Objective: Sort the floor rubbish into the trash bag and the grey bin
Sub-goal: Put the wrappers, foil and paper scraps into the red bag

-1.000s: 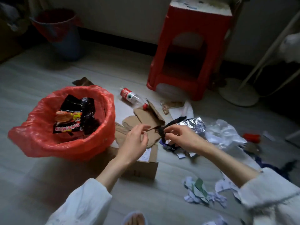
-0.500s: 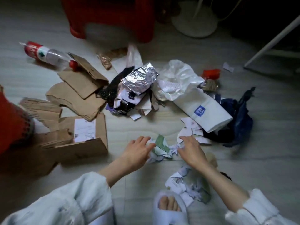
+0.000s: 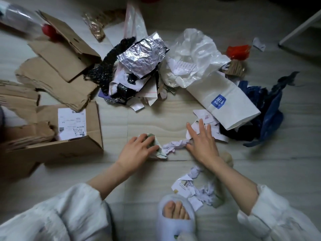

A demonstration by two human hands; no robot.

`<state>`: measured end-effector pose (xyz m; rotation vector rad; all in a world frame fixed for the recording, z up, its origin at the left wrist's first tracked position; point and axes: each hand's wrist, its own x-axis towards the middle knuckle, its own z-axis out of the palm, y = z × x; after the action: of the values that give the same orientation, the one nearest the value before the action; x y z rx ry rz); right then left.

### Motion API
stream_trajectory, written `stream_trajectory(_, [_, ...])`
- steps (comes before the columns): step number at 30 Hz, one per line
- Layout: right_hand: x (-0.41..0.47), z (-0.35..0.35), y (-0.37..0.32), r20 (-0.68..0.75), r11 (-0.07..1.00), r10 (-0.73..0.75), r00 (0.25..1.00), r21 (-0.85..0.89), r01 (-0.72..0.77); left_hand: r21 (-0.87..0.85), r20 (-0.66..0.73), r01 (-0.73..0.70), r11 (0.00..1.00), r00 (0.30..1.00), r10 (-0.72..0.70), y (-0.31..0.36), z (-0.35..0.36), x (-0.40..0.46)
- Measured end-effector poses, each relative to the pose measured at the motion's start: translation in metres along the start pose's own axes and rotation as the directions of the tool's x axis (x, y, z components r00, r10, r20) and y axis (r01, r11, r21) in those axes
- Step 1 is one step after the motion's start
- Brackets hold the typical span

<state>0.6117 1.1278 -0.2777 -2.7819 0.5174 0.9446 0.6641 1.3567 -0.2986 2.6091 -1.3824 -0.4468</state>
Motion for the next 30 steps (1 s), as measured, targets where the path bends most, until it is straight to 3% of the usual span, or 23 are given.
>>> stream_trajectory(5, [-0.017, 0.015, -0.022, -0.117, 0.987, -0.159, 0.98, -0.015, 0.158, -0.03, -0.008, 0.062, 0.998, 0.998, -0.062, -0.013, -0.014, -0.017])
stream_trajectory(10, [-0.022, 0.023, -0.029, -0.263, 0.93, -0.361, 0.895, -0.025, 0.368, -0.159, 0.033, 0.269, 0.95, 0.963, -0.267, -0.012, -0.026, -0.029])
stream_trajectory(13, [-0.026, 0.016, -0.035, -0.367, 0.924, -0.257, 0.894, 0.178, 0.339, -0.34, 0.034, 0.454, 0.824, 0.881, -0.472, -0.01, -0.039, -0.031])
stream_trajectory(15, [-0.027, 0.007, -0.038, -0.403, 0.904, -0.133, 0.905, 0.326, 0.278, -0.373, 0.012, 0.49, 0.788, 0.852, -0.524, -0.01, -0.042, -0.031])
stream_trajectory(22, [-0.027, 0.005, -0.023, -0.321, 0.927, -0.001, 0.947, 0.355, 0.121, -0.439, 0.064, 0.553, 0.708, 0.806, -0.589, -0.012, -0.036, -0.039])
stream_trajectory(27, [-0.019, 0.006, -0.031, -0.026, 0.981, -0.028, 0.999, 0.19, 0.032, -0.452, 0.061, 0.576, 0.681, 0.781, -0.621, -0.014, -0.035, -0.044])
stream_trajectory(30, [-0.012, 0.009, -0.045, -0.087, 0.996, -0.028, 0.996, 0.079, 0.035, -0.445, 0.078, 0.594, 0.67, 0.771, -0.632, -0.015, -0.035, -0.047])
